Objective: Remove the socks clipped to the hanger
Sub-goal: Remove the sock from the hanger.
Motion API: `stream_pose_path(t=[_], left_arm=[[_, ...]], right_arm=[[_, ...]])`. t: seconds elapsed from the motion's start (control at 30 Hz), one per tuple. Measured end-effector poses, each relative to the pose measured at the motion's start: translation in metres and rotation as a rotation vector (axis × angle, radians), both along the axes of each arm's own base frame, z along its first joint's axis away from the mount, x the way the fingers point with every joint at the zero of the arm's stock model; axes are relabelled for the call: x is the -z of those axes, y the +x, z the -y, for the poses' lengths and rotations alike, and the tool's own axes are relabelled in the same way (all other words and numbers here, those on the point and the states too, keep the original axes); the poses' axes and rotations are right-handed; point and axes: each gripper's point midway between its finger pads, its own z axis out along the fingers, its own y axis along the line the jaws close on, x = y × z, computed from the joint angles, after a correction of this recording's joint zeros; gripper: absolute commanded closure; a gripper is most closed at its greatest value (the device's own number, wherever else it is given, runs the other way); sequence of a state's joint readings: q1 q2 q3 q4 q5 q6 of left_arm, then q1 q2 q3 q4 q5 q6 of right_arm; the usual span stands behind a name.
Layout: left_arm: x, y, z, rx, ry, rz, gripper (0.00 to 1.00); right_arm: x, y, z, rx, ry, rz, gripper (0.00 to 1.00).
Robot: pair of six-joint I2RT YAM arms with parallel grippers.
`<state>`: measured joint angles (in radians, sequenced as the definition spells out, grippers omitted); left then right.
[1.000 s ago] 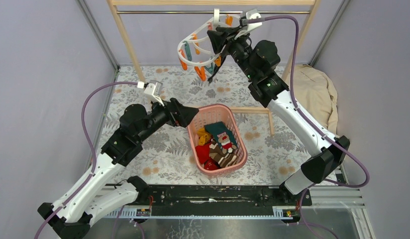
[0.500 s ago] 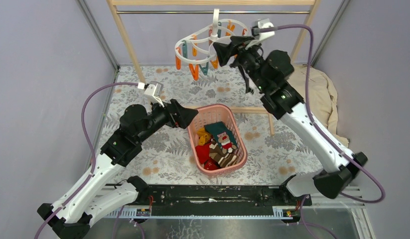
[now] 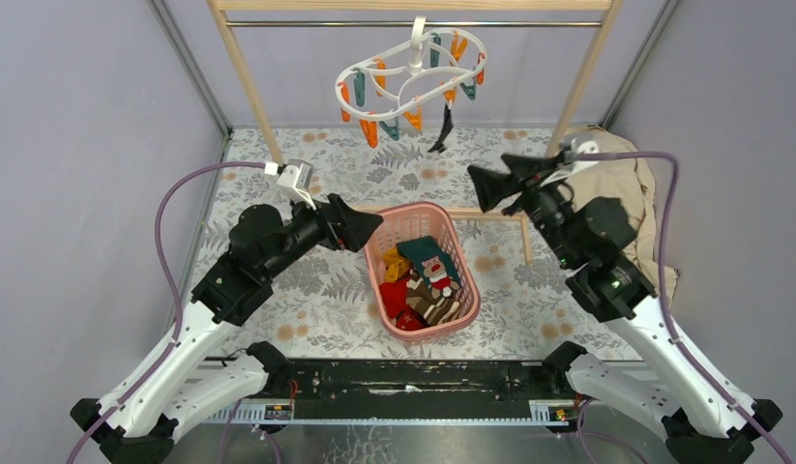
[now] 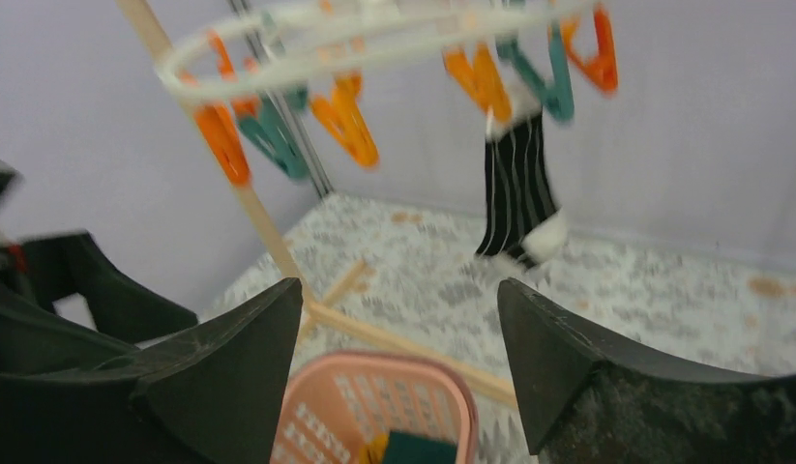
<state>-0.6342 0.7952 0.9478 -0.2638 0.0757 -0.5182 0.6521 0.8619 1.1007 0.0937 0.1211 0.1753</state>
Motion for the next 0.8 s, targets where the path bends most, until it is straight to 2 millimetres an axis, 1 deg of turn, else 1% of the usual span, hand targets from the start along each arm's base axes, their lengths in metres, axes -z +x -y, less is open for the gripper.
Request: stream_pose_path(t=[0.07,0.1,0.13,0.2,0.23,0.3,0.37,0.53,0.63,0.8], left_arm=[[0.001,-0.001,0.000,0.004,0.001,-0.008,0.01],[0.003,-0.002,0.001,0.007,0.003,-0.014,0.01],[0.004,-0.002,0.001,0.008,0.004,-0.019,0.01],[0.006,-0.004,0.000,0.012,0.007,-0.028,0.01],[0.006,-0.005,0.000,0.012,0.006,-0.033,0.01],[0.006,-0.006,-0.001,0.012,0.001,-0.036,0.01],[0.003,-0.008,-0.002,0.011,-0.008,-0.033,0.01],[0.002,-0.009,-0.002,0.011,-0.016,-0.032,0.01],[0.006,-0.009,-0.002,0.011,-0.011,-0.039,0.01],[0.012,-0.008,-0.002,0.011,-0.004,-0.049,0.01]], right_arm=[[0.040,0.003,-0.001,0.007,-0.035,-0.068,0.12],[0.072,0.007,-0.002,0.015,-0.069,-0.123,0.09],[0.082,0.007,-0.002,0.017,-0.080,-0.143,0.06],[0.123,0.013,-0.005,0.029,-0.129,-0.214,0.01],[0.142,0.016,-0.004,0.041,-0.155,-0.248,0.00],[0.165,0.019,-0.003,0.054,-0.185,-0.287,0.00],[0.177,0.022,-0.005,0.061,-0.190,-0.294,0.00],[0.186,0.039,-0.011,0.090,-0.164,-0.265,0.01],[0.191,0.055,-0.020,0.102,-0.154,-0.253,0.01],[0.211,0.074,-0.038,0.089,-0.163,-0.258,0.01]])
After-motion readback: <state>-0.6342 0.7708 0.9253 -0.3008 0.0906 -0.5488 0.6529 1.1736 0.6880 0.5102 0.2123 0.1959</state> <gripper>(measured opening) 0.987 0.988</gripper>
